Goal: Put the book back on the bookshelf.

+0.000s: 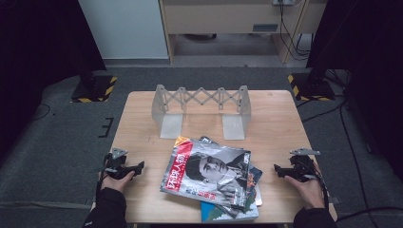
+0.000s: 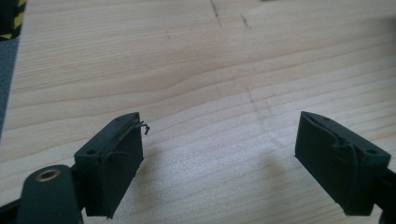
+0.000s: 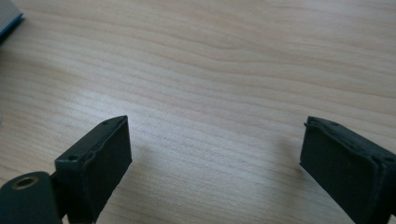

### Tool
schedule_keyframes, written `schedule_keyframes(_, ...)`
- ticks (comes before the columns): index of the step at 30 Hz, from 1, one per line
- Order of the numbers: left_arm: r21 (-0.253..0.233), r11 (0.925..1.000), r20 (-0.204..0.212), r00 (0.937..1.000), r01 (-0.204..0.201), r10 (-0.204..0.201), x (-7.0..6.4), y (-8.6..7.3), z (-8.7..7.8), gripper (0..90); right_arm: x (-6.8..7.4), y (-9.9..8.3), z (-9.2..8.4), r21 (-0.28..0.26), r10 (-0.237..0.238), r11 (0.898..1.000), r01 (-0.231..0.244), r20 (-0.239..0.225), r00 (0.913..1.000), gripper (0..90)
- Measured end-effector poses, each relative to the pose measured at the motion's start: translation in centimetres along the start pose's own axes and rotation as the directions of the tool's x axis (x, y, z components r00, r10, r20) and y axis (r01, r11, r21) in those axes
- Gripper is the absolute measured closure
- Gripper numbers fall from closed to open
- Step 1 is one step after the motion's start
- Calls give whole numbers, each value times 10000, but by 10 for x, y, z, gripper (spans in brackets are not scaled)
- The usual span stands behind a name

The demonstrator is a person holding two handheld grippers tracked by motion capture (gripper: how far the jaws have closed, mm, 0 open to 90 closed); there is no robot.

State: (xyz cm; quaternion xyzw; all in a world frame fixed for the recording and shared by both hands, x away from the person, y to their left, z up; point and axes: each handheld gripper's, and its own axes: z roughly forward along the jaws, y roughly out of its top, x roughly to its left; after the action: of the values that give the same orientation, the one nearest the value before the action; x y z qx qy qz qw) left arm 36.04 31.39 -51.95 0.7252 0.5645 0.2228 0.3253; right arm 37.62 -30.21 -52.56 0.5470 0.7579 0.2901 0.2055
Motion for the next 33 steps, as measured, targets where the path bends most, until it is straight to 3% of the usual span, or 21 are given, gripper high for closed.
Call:
schedule_keyframes(4, -497, 9987, 442, 9990, 121, -99, -6, 2, -7, 172, 3, 6, -10, -323, 15, 9995, -5, 325, 9995, 125)
schedule_keyframes(8, -849, 9961, 677, 9973, -223, 281, -16, 5, -14, 176, 8, 9, -20, -614, -146, 9980, 174, 457, 9988, 162)
schedule_keyframes(11, -1080, 9938, 802, 9962, -257, 345, -19, 5, -18, 209, 13, 11, -27, -875, -346, 9954, 385, 451, 9984, 164)
schedule_keyframes(12, -1214, 9925, 1176, 9927, -123, 267, -24, 6, -20, 216, 15, 12, -29, -982, -377, 9943, 413, 381, 9986, 189)
schedule_keyframes(15, -1315, 9911, 1331, 9904, -197, 373, -29, 6, -22, 205, 17, 12, -31, -1176, -420, 9922, 424, 59, 9991, 200)
schedule_keyframes(16, -1388, 9900, 1464, 9882, -236, 441, -34, 7, -23, 205, 18, 12, -31, -1294, -219, 9915, 159, -454, 9987, 222)
schedule_keyframes(17, -1439, 9893, 1569, 9865, -236, 464, -36, 7, -24, 204, 18, 12, -31, -1286, -211, 9916, 140, -546, 9983, 226)
schedule_keyframes(20, -1514, 9884, 1832, 9824, -78, 358, -39, 8, -26, 198, 21, 12, -32, -1484, -427, 9883, 358, -437, 9981, 227)
schedule_keyframes(21, -1696, 9853, 2119, 9772, 207, 159, -43, 8, -28, 200, 22, 13, -34, -1587, -446, 9866, 388, -335, 9984, 232)
schedule_keyframes(25, -1785, 9834, 2379, 9712, 332, 103, -47, 8, -30, 201, 24, 14, -37, -1777, -551, 9829, 476, -371, 9978, 260)
schedule_keyframes(28, -1676, 9853, 2684, 9632, 327, 137, -51, 8, -29, 193, 28, 14, -37, -1842, -443, 9824, 312, -670, 9968, 260)
schedule_keyframes(31, -1651, 9858, 2822, 9592, 316, 165, -53, 8, -28, 185, 30, 14, -37, -1889, -531, 9812, 386, -722, 9960, 259)
schedule_keyframes(33, -1591, 9866, 3064, 9518, 358, 149, -56, 8, -28, 185, 34, 14, -38, -1998, -434, 9796, 221, -1029, 9937, 261)
